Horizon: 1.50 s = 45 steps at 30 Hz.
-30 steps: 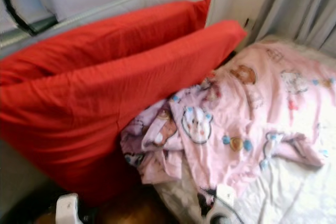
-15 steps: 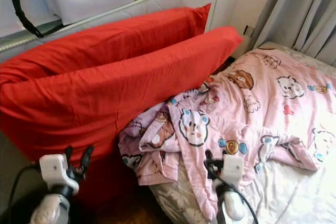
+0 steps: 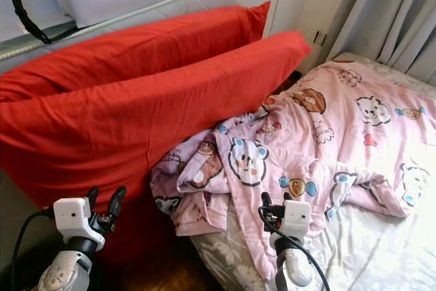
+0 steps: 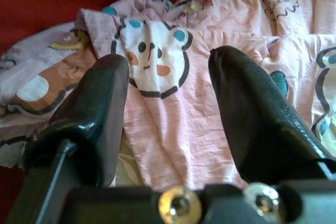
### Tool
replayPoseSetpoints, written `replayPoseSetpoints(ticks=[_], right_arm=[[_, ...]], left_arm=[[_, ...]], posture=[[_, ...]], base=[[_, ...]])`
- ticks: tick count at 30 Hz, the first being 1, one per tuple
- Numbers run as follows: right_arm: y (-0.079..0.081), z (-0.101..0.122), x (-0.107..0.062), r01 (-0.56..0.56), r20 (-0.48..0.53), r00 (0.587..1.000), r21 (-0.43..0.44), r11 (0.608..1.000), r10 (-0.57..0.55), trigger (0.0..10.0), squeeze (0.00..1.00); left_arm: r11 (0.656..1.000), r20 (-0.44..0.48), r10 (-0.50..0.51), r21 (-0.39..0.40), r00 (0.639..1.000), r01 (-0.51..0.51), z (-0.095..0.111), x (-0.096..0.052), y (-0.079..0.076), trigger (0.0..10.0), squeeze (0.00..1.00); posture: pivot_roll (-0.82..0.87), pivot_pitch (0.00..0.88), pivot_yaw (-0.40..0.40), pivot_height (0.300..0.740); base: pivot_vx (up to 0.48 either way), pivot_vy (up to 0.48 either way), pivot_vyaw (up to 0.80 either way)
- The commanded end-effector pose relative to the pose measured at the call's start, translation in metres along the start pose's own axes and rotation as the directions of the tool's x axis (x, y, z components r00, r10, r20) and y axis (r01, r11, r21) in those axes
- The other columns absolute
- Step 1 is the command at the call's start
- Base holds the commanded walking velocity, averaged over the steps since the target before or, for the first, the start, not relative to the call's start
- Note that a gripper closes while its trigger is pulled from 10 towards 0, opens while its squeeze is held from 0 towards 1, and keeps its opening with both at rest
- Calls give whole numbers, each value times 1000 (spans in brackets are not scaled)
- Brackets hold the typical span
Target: Clean up the room
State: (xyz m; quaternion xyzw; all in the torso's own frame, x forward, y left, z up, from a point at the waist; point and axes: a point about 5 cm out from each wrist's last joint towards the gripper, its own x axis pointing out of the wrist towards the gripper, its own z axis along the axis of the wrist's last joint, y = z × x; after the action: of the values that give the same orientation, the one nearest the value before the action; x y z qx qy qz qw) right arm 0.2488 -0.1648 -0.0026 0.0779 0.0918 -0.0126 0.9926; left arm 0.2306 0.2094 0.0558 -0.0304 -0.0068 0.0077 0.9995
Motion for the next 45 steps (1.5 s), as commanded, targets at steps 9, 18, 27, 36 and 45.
replayPoseSetpoints(ticks=[9,18,27,36,45], right_arm=[[8,-2,1,-20,-22,1000,-4,1000,20,10000,0],[13,-1,-1,-38,-24,999,11,999,38,10000,0],[13,1,2,-30,-13,999,20,999,30,10000,0],[14,2,4,-54,-26,998,13,998,55,10000,0],[17,-3,6,-96,-75,993,-16,995,94,10000,0]], left_arm=[[1000,-9,5,-1,1000,-5,10,3,1,10000,0],[1000,-18,22,0,1000,-22,13,2,2,10000,0],[1000,-19,18,-13,1000,-18,13,4,-4,10000,0],[1000,-15,24,-12,1000,-24,16,7,-4,10000,0],[1000,-23,10,-19,1000,-11,15,8,-9,10000,0]], posture=[[107,189,-74,670],[115,204,-76,670],[121,206,-76,645],[127,204,-80,645],[128,201,-84,620]], base=[[0,0,0],[0,0,0],[0,0,0],[0,0,0],[0,0,0]])
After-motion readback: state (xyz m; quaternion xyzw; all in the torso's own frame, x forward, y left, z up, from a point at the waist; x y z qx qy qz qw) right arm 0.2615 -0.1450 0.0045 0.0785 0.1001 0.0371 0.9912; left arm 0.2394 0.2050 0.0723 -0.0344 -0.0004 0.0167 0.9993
